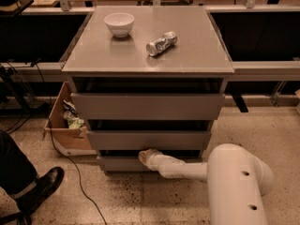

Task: Close bottom drawer

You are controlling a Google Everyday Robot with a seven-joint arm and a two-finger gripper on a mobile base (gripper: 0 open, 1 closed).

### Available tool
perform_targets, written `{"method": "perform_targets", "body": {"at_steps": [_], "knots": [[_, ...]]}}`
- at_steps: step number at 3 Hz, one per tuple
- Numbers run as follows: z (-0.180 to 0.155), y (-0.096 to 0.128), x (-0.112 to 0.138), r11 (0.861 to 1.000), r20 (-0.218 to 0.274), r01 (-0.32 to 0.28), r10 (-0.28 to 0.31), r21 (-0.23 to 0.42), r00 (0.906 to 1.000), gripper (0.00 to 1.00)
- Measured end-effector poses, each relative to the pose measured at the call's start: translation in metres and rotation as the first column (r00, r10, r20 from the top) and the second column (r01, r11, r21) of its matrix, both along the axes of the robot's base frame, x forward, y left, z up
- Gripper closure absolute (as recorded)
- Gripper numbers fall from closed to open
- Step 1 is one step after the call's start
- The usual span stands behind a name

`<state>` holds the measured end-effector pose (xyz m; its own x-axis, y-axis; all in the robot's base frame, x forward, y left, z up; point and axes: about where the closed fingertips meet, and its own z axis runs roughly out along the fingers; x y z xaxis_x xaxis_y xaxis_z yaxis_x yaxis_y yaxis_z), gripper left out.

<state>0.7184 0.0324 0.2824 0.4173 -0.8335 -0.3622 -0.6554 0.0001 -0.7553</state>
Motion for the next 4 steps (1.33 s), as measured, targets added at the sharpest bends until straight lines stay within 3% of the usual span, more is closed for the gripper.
{"method": "perform_targets", "body": {"at_steps": [1,2,3,4], "knots": [[-0.012,0.001,-0.002,1.000,-0.070,-0.016,0.015,-0.017,0.9974,1.00],[-0.034,-0.011,-0.019,0.999,-0.199,-0.024,0.015,-0.041,0.9798,1.00],[-0.037,-0.037,-0.040,0.998,-0.273,0.010,-0.025,-0.055,0.9617,1.00],[0.000,-0.069,-0.050,0.994,-0.253,0.079,-0.096,-0.077,0.9627,1.00]]}}
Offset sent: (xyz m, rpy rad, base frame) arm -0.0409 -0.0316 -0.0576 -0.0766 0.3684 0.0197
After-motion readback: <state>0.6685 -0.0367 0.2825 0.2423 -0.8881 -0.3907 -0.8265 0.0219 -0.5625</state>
